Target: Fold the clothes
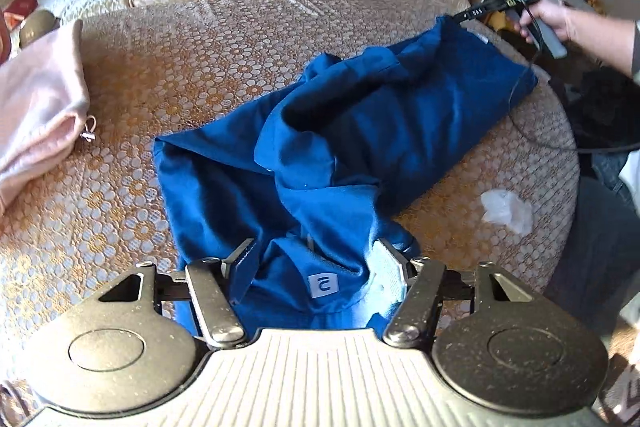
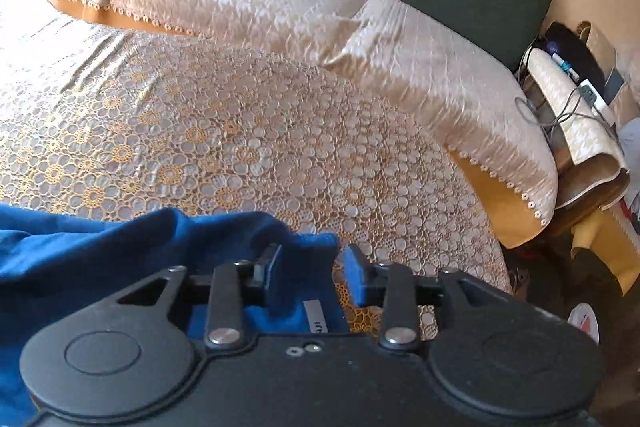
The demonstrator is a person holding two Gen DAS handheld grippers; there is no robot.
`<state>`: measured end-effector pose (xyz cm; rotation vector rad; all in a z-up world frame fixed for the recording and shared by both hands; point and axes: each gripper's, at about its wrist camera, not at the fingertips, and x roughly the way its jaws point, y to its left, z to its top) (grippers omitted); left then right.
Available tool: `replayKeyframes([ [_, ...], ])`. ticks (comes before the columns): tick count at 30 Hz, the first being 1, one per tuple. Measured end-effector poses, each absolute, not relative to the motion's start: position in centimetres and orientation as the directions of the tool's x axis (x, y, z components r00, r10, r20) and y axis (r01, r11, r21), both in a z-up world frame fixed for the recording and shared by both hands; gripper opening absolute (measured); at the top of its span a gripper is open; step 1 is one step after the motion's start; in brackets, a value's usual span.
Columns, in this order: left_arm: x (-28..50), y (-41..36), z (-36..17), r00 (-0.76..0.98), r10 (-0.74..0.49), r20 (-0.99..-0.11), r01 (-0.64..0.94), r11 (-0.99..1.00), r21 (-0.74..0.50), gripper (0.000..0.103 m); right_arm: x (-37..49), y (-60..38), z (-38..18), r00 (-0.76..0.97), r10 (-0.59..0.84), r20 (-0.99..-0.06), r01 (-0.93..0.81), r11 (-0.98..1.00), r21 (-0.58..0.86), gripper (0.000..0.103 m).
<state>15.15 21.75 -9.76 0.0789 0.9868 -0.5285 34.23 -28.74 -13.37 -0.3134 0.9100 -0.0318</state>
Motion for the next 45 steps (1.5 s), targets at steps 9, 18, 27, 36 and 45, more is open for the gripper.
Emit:
replayKeyframes([
  [9,12.0,21.1,-8.0,0.444,-0.481,-0.756,0.568,0.804,-0.178,0.065,26.7,-20.1,-9.0,0.619,0.223,-0.753,-0.466,0.876,-0.124,0.103],
  [18,8.0,18.5,-11.6,0.426,-0.441,-0.79,0.733,0.68,0.016,0.066,21.5,-7.8,-8.7,0.331,0.531,-0.78,-0.715,0.681,0.16,0.103],
  [27,8.0,19.4,-13.1,0.448,-0.48,-0.754,0.753,0.657,0.029,0.065,15.2,3.3,-7.8,0.143,0.62,-0.772,-0.902,0.403,0.156,0.103],
  [36,7.9,19.6,-14.0,0.434,-0.511,-0.742,0.781,0.624,0.028,0.065,13.5,6.5,-8.0,0.057,0.536,-0.842,-0.938,0.317,0.138,0.103],
  [45,9.1,21.2,-14.7,0.434,-0.514,-0.74,0.754,0.657,-0.013,0.018,12.2,8.2,-7.7,0.122,0.475,-0.872,-0.979,0.202,-0.027,0.103],
])
